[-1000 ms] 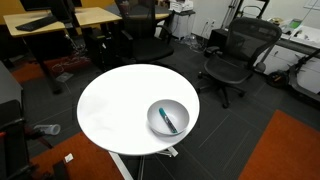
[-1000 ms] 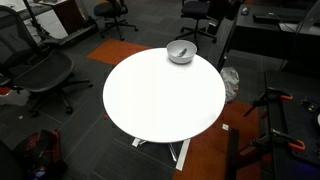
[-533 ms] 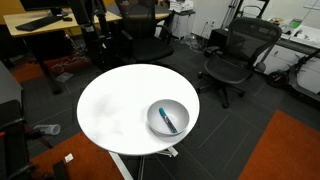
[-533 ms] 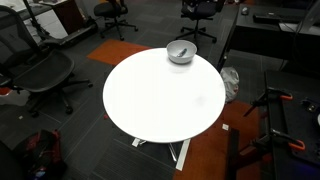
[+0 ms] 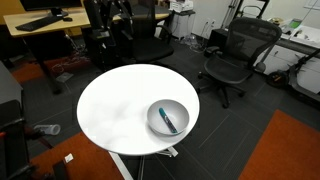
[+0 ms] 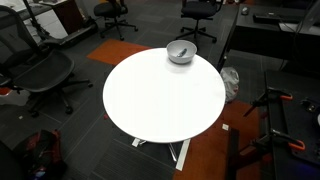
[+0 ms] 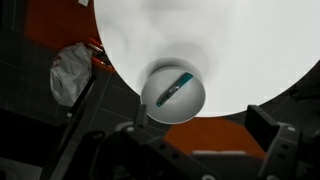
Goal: Move the sharpie to the left
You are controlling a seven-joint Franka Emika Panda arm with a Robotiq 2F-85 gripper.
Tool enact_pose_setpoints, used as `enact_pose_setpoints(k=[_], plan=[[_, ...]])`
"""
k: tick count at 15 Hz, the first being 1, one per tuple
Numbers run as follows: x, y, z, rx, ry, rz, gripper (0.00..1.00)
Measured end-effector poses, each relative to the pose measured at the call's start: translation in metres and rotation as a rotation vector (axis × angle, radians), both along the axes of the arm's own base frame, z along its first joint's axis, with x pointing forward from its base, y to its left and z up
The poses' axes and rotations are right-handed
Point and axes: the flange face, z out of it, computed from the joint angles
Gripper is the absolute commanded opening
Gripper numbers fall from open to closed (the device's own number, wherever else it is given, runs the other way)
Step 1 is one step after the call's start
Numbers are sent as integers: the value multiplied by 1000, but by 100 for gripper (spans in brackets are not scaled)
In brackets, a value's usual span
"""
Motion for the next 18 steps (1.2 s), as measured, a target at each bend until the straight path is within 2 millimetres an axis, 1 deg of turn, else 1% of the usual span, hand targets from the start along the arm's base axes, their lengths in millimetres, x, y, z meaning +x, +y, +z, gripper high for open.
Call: enact_pose_setpoints(k=[5, 9, 14, 18], plan=[[10, -29, -5, 20, -33, -228, 100], [14, -46, -14, 35, -65, -385, 100], [20, -65, -32, 52, -110, -535, 100], [24, -83, -54, 58, -133, -620, 100]])
